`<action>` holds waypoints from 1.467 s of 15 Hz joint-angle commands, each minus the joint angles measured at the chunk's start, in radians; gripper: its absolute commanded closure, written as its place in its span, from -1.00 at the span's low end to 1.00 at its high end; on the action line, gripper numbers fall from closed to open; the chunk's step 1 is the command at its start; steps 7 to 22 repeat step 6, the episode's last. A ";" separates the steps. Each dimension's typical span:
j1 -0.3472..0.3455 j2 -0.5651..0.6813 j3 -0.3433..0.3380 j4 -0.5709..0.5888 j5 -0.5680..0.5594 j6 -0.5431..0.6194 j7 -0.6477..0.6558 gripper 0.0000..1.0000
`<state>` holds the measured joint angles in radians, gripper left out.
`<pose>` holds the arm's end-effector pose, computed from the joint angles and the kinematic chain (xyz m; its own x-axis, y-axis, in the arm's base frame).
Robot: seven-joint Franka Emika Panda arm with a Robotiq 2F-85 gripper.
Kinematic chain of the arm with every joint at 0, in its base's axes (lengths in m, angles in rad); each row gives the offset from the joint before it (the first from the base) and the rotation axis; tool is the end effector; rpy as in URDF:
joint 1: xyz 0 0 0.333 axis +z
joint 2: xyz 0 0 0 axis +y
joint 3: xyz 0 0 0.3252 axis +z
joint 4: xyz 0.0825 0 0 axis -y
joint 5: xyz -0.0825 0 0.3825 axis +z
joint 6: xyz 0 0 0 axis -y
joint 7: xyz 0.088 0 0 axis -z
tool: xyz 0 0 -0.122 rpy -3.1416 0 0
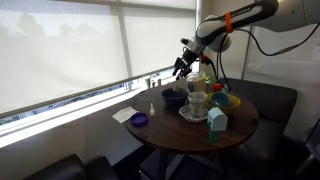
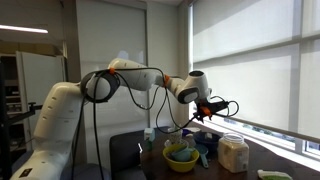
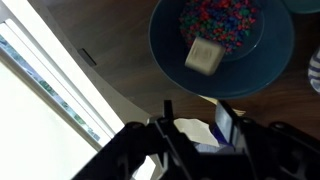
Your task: Put the white block inside the bowl
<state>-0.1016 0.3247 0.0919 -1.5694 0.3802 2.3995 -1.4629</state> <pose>0.7070 -0.0089 0.5097 0.2219 0.8786 0.4229 0.8344 -0.3955 0.3839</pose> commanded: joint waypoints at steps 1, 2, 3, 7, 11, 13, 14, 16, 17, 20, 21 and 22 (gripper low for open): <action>-0.049 0.000 0.033 0.044 0.061 -0.066 -0.055 -0.62; -0.067 -0.033 0.038 0.028 0.087 -0.096 -0.072 -0.75; -0.077 -0.058 0.034 0.017 0.102 -0.113 -0.080 -0.92; -0.061 -0.043 0.007 0.034 0.098 -0.122 -0.079 -0.82; -0.061 -0.043 0.007 0.034 0.098 -0.122 -0.079 -0.82; -0.061 -0.043 0.007 0.034 0.098 -0.122 -0.079 -0.82; -0.061 -0.043 0.007 0.034 0.098 -0.122 -0.079 -0.82; -0.061 -0.043 0.007 0.034 0.098 -0.122 -0.079 -0.82; -0.061 -0.043 0.007 0.034 0.098 -0.122 -0.079 -0.82; -0.061 -0.043 0.007 0.034 0.098 -0.122 -0.079 -0.82; -0.061 -0.043 0.007 0.034 0.098 -0.122 -0.079 -0.82; -0.061 -0.043 0.007 0.034 0.098 -0.122 -0.079 -0.82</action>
